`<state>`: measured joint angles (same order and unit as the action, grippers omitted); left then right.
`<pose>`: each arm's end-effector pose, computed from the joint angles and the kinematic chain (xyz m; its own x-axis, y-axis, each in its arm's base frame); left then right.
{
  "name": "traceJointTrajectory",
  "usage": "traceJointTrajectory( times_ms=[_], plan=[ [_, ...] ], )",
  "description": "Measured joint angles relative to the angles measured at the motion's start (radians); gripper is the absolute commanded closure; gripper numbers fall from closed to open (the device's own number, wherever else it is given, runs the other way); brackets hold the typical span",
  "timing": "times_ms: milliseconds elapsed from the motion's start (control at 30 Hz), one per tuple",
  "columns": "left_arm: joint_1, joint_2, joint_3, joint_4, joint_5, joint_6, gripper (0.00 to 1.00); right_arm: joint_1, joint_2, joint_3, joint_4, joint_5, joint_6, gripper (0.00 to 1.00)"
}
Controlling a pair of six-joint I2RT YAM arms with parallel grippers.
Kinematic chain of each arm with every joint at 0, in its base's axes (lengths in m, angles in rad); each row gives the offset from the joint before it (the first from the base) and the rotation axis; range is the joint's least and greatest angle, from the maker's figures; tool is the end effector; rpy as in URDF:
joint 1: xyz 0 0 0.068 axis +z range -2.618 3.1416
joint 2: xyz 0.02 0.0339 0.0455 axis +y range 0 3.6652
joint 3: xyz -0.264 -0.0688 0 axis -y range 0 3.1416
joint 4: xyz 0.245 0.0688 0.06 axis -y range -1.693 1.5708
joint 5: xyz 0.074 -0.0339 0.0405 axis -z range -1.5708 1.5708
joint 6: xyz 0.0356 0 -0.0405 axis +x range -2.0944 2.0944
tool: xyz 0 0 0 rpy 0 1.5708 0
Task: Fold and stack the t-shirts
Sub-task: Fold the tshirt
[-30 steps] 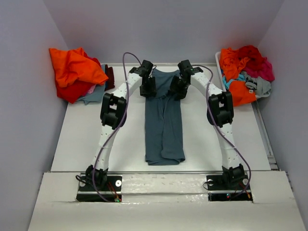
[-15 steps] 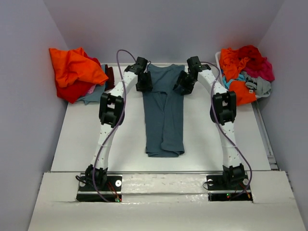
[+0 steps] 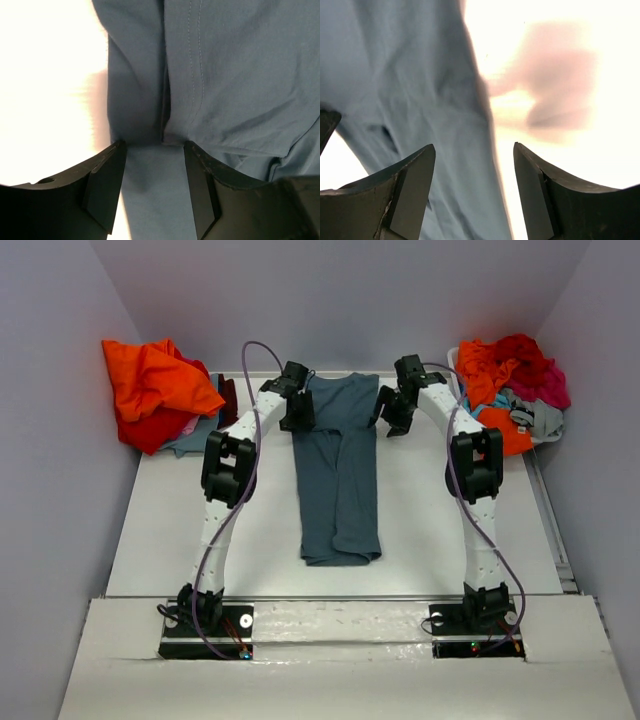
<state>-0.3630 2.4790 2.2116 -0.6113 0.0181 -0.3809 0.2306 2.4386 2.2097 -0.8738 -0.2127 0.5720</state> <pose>0.5141 -0.1960 0.1847 -0.8042 -0.0922 -0.5872 0.0720 0.9655 -0.2502 0.5072 0.1268 0.1899 -0.9016 0.3318 -0.2774 0.2045 0.8922 0.4026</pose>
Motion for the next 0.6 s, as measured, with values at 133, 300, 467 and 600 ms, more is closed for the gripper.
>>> traceJointTrajectory(
  times_ms=[133, 300, 467, 600],
  plan=[
    [-0.019, -0.04, -0.018, -0.007, -0.043, 0.015, 0.37, 0.003, -0.102, -0.067, 0.0, 0.011, -0.028, 0.3],
    [-0.068, -0.143, -0.033, -0.023, -0.071, 0.027, 0.37, 0.03, -0.221, -0.135, -0.005, 0.012, -0.044, 0.3],
    [-0.15, -0.298, -0.12, -0.043, -0.094, 0.016, 0.37, 0.1, -0.347, -0.31, -0.016, 0.009, -0.05, 0.31],
    [-0.212, -0.472, -0.346, -0.05, -0.1, -0.008, 0.37, 0.155, -0.436, -0.5, -0.01, 0.011, -0.053, 0.31]
  ],
)
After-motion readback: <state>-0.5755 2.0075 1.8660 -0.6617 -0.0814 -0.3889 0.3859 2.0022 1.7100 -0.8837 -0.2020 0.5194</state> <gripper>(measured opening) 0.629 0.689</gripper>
